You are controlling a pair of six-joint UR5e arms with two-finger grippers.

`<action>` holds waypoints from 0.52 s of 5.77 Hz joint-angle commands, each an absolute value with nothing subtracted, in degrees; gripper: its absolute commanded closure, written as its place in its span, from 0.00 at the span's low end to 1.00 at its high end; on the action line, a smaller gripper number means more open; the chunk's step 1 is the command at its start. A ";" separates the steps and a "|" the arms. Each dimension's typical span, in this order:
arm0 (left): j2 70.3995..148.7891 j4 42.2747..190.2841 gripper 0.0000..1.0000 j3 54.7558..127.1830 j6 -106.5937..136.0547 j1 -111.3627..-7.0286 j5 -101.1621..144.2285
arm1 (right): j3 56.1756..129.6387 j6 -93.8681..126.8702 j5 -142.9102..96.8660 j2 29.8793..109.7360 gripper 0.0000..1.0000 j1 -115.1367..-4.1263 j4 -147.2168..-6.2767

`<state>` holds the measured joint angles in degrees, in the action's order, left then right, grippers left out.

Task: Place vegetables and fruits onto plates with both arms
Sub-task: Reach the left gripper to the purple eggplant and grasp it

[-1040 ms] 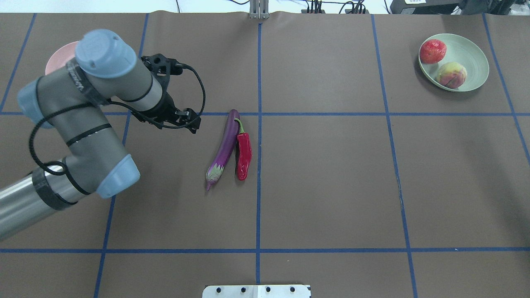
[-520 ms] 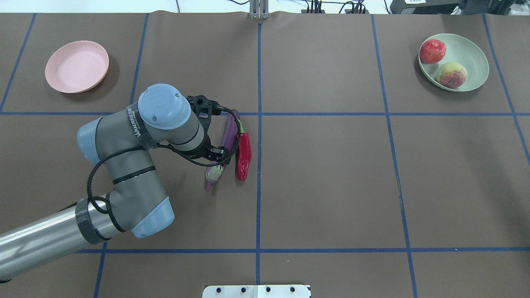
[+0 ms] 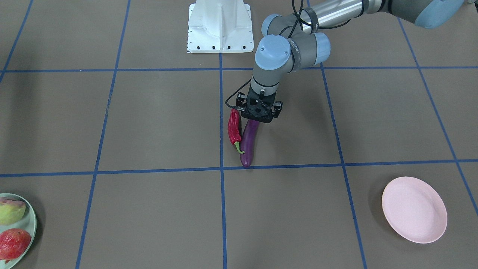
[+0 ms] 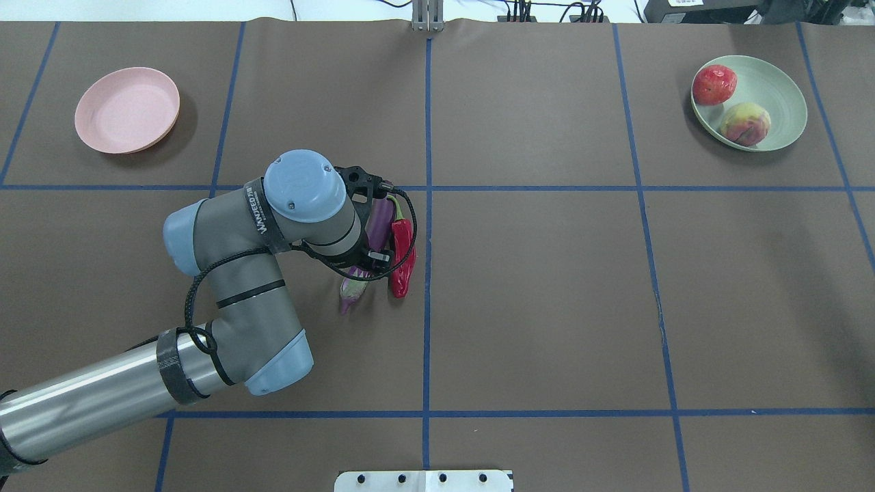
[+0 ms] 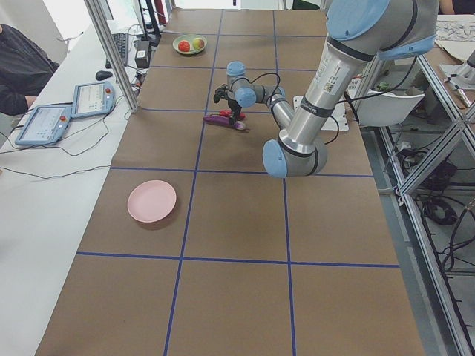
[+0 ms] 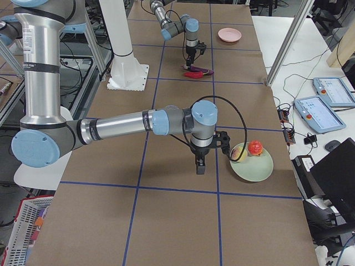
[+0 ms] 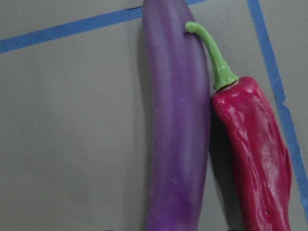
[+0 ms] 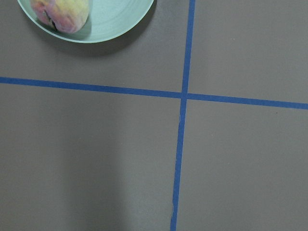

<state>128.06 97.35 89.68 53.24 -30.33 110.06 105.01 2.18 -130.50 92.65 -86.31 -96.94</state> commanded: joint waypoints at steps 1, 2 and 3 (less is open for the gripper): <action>128.06 97.38 0.47 89.13 53.09 -30.24 110.13 | 105.38 2.11 -131.13 92.64 0.00 -86.31 -96.94; 128.06 97.30 0.48 88.77 53.17 -30.23 110.13 | 105.38 2.11 -131.22 92.64 0.00 -86.31 -96.94; 128.23 97.29 0.48 88.07 53.17 -30.15 110.13 | 105.38 2.11 -131.22 92.64 0.00 -86.31 -96.94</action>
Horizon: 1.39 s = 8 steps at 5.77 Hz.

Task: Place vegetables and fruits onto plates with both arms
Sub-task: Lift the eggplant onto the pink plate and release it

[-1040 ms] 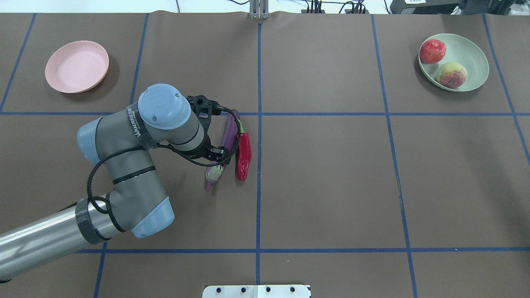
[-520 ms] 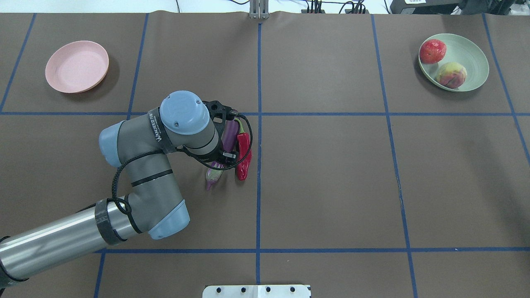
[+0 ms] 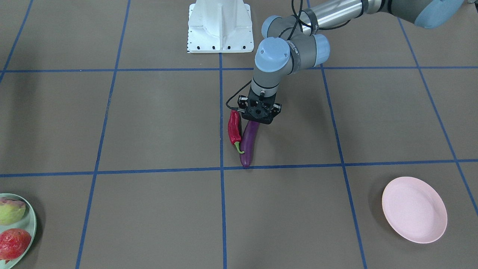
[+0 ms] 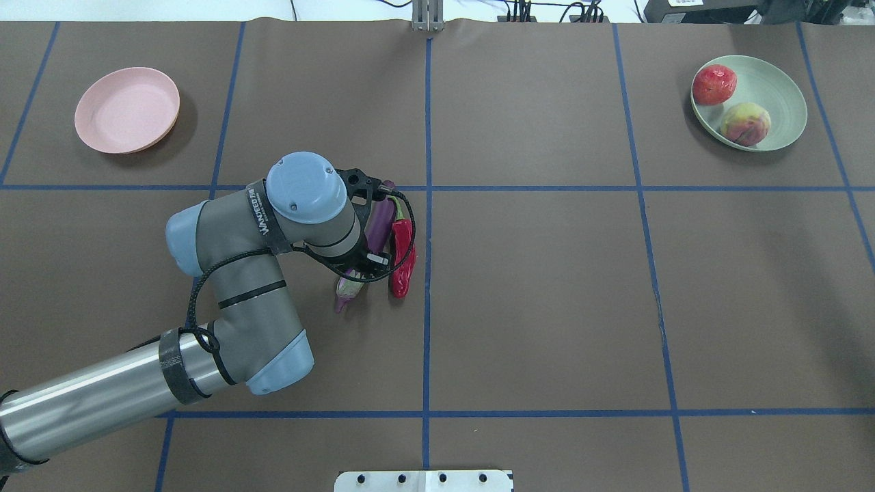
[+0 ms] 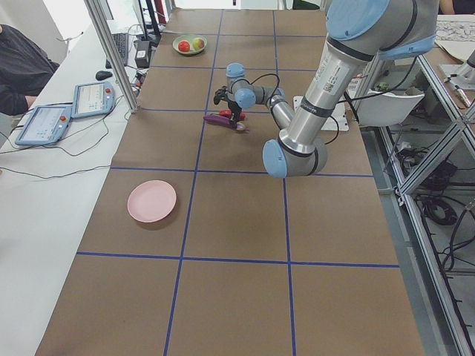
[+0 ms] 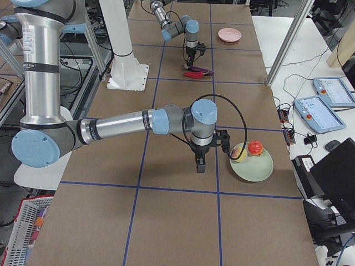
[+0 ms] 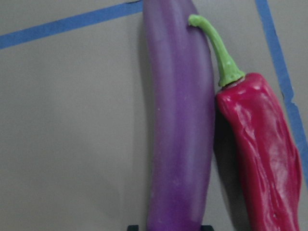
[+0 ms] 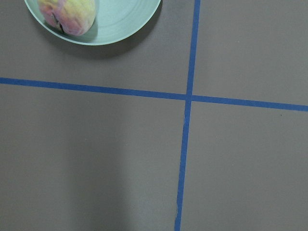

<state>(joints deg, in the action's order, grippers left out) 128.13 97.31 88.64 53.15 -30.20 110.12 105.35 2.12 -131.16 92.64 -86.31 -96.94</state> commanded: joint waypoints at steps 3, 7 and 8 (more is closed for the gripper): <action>128.15 96.69 1.00 89.89 54.31 -30.41 110.30 | 105.38 2.02 -131.13 92.37 0.00 -86.31 -96.86; 127.35 89.32 1.00 85.83 38.31 -54.26 124.80 | 105.21 2.11 -131.13 92.29 0.00 -86.31 -96.94; 127.61 90.08 1.00 77.95 30.66 -59.10 124.80 | 105.21 2.11 -131.13 92.37 0.00 -86.31 -96.94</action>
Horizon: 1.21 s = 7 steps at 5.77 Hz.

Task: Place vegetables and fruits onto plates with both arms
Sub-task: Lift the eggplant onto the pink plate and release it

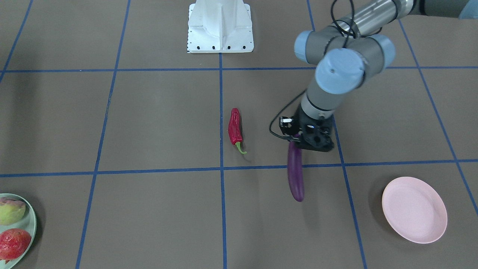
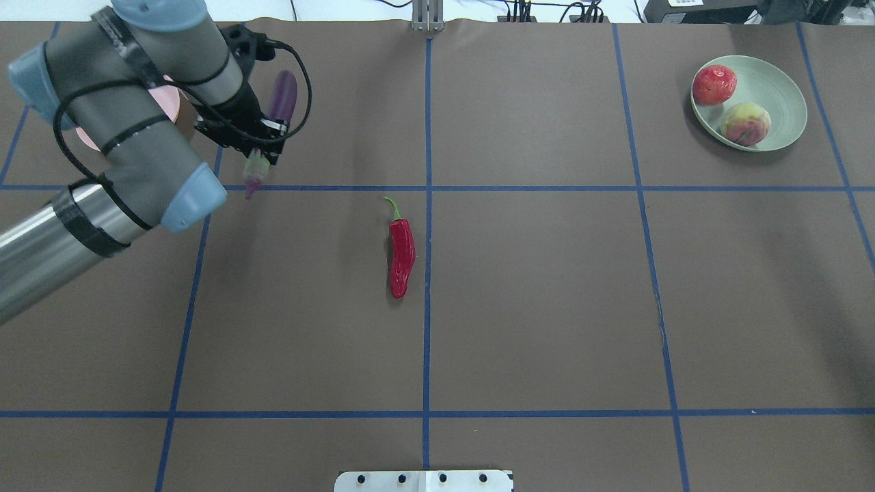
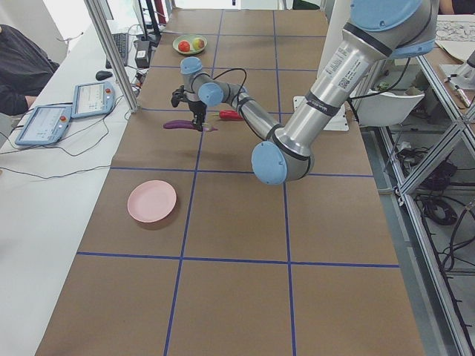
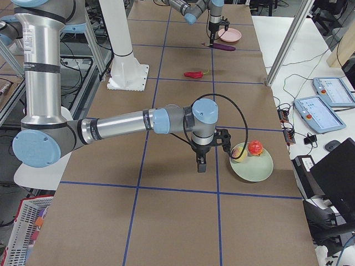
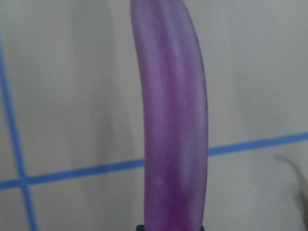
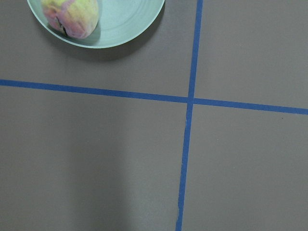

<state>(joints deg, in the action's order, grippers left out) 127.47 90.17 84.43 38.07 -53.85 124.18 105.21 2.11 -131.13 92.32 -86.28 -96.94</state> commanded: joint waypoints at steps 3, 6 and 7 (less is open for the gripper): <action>127.71 104.04 1.00 57.42 13.39 -66.88 121.75 | 104.85 2.11 -131.13 92.11 0.00 -86.22 -96.94; 126.04 104.06 0.01 58.18 6.59 -66.62 117.42 | 104.85 2.11 -131.48 91.85 0.00 -86.22 -96.94; 126.12 103.63 0.01 59.75 6.68 -66.53 117.94 | 104.85 2.11 -132.09 91.85 0.00 -86.22 -96.94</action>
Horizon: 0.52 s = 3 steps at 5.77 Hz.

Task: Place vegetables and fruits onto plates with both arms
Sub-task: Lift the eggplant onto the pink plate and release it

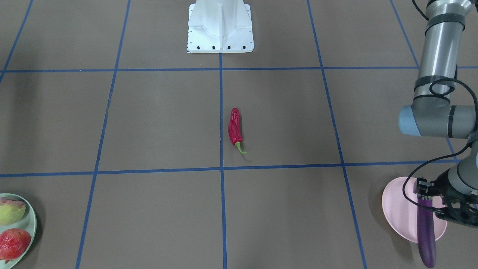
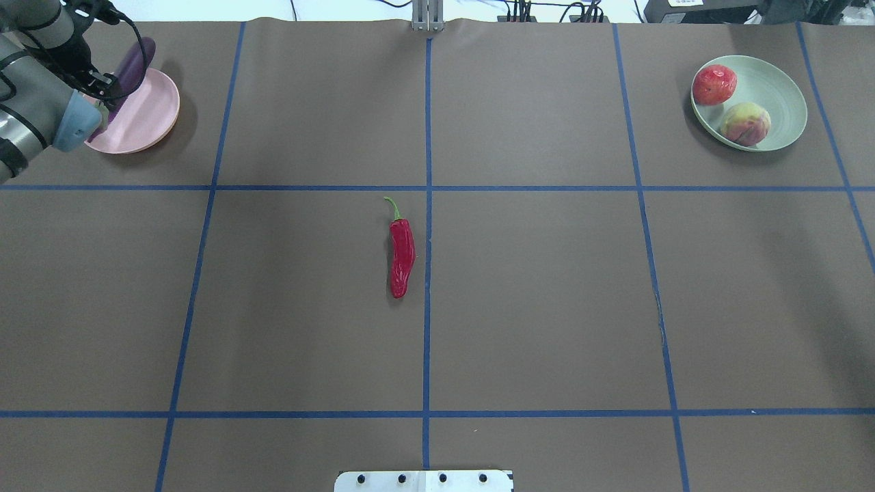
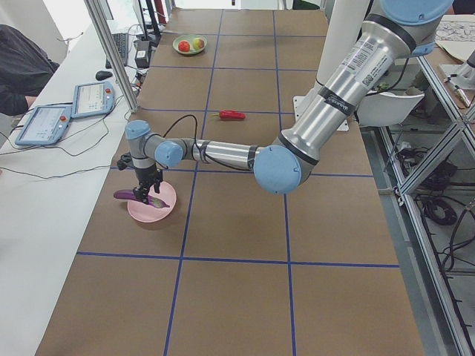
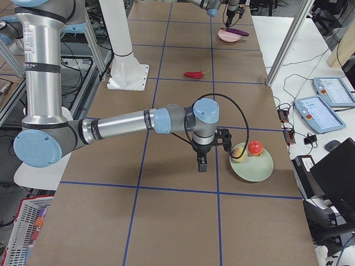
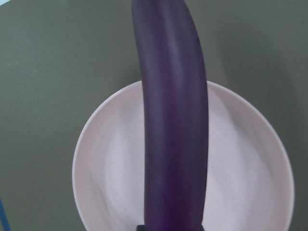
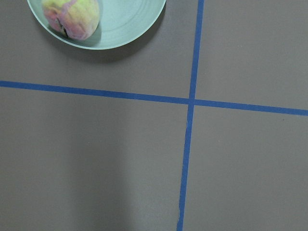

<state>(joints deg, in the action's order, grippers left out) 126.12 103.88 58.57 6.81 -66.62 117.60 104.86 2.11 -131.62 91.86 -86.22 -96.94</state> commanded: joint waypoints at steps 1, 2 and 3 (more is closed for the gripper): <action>127.25 100.66 0.01 62.64 7.64 -66.36 121.26 | 104.85 2.11 -132.36 91.85 0.00 -86.22 -96.94; 129.18 99.07 0.01 65.45 16.09 -65.49 126.07 | 104.85 2.11 -132.36 91.85 0.00 -86.22 -96.94; 130.16 99.14 0.01 70.09 29.05 -59.65 126.73 | 104.85 2.11 -132.36 91.85 0.00 -86.22 -96.94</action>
